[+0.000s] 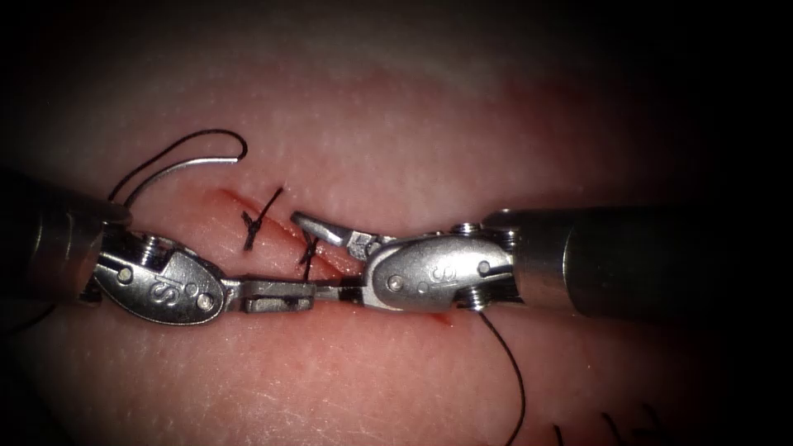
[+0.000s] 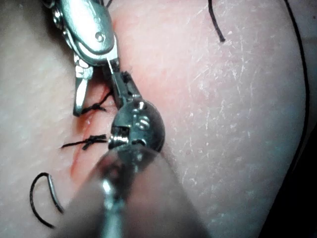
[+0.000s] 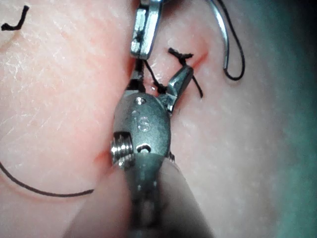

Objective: Wound Closure
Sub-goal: Cut the suture with the right gripper

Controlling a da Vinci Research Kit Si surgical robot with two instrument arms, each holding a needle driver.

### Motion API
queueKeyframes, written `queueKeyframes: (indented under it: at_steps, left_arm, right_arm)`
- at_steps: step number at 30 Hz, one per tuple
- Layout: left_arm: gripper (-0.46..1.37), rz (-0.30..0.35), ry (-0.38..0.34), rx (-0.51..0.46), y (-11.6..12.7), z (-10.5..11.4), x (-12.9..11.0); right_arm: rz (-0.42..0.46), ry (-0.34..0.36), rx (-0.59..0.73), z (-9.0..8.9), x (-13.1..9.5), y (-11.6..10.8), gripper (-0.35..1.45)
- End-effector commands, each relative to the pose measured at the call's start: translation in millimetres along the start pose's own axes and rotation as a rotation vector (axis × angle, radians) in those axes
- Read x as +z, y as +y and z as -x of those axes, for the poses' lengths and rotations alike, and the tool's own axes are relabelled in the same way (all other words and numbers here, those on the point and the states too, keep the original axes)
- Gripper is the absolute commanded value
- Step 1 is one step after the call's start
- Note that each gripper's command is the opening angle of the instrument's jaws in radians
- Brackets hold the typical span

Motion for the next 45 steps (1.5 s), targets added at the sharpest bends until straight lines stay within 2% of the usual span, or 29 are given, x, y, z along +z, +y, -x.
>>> queueKeyframes:
  at_steps: [1,6,36,39,40,42,43,44,45]
  left_arm:
    - [-0.35,0.008,0.000,0.000,0.0,0.0,0.0]
    - [-0.35,0.008,0.000,0.000,0.0,0.0,0.0]
    - [-0.35,0.004,-0.006,-0.010,-0.2,-0.4,-0.3]
    - [-0.35,0.003,-0.006,-0.010,-0.2,-0.4,-0.3]
    - [-0.35,0.003,-0.006,-0.010,-0.2,-0.4,-0.3]
    - [-0.35,0.003,-0.006,-0.010,-0.1,-0.4,-0.3]
    - [-0.35,0.003,-0.006,-0.010,-0.1,-0.4,-0.3]
    - [-0.35,0.003,-0.006,-0.010,-0.1,-0.4,-0.3]
    - [-0.35,0.003,-0.006,-0.010,-0.1,-0.5,-0.3]
  right_arm:
    - [-0.009,0.007,-0.001,0.0,0.2,-0.1,1.39]
    - [-0.005,0.026,-0.001,-0.1,1.3,-0.3,1.40]
    - [0.025,0.095,-0.008,-0.4,3.9,-1.6,1.37]
    - [0.017,0.110,-0.007,-0.3,4.1,-1.6,1.25]
    - [0.009,0.116,-0.006,-0.3,4.2,-1.6,1.14]
    - [0.001,0.126,-0.006,-0.2,4.2,-1.7,0.87]
    - [-0.002,0.129,-0.006,-0.1,4.2,-1.7,0.68]
    - [-0.001,0.129,-0.007,0.0,4.2,-1.7,0.61]
    - [0.000,0.128,-0.008,0.2,4.4,-1.8,0.34]
